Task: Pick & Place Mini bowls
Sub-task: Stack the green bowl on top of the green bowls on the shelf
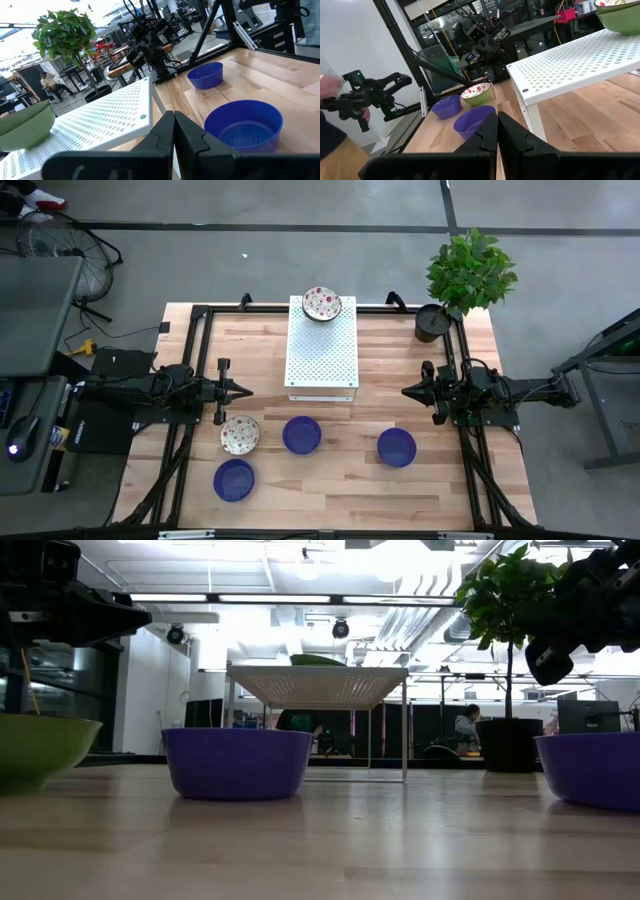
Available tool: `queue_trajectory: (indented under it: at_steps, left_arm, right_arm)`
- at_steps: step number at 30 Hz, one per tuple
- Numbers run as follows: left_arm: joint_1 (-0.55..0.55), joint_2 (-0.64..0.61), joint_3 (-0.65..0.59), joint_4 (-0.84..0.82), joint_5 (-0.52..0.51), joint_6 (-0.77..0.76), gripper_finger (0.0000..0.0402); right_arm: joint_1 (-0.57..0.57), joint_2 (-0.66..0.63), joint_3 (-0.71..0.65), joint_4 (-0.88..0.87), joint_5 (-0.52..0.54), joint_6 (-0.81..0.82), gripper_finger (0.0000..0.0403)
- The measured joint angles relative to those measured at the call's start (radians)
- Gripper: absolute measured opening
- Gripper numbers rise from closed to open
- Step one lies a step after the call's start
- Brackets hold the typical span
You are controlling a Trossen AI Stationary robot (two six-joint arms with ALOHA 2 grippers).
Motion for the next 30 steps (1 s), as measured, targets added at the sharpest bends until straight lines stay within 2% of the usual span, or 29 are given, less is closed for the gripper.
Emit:
queue_trajectory:
  at_steps: [12, 22, 30]
  left_arm:
    - [0.000, 0.000, 0.000, 0.000, -0.016, 0.000, 0.0000]
    - [0.000, 0.000, 0.000, 0.000, 0.009, -0.002, 0.0000]
    - [0.000, 0.000, 0.015, -0.010, 0.004, -0.068, 0.0000]
  right_arm:
    - [0.000, 0.000, 0.000, 0.000, 0.000, 0.000, 0.0000]
    - [0.000, 0.000, 0.000, 0.000, 0.000, 0.000, 0.0000]
    - [0.000, 0.000, 0.000, 0.000, 0.000, 0.000, 0.0000]
